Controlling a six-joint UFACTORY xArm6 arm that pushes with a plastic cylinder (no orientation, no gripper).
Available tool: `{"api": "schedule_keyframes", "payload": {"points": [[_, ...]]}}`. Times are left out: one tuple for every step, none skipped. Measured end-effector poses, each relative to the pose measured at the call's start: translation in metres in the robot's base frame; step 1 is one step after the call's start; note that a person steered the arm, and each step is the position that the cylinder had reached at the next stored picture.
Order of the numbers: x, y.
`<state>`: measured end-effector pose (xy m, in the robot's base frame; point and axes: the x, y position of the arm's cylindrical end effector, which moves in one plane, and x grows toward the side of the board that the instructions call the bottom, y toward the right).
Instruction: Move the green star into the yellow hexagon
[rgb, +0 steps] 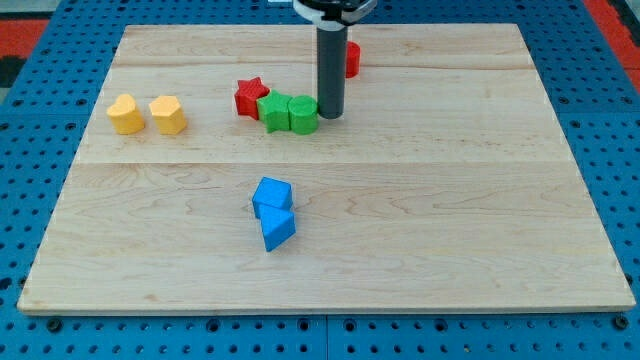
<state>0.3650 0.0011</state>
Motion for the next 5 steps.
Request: {"api": "schedule_keyframes", "payload": {"points": [[0.004, -0.023], [0.004, -0.041], [0.009, -0.02], [0.007, -0.077], [0.007, -0.108]]}}
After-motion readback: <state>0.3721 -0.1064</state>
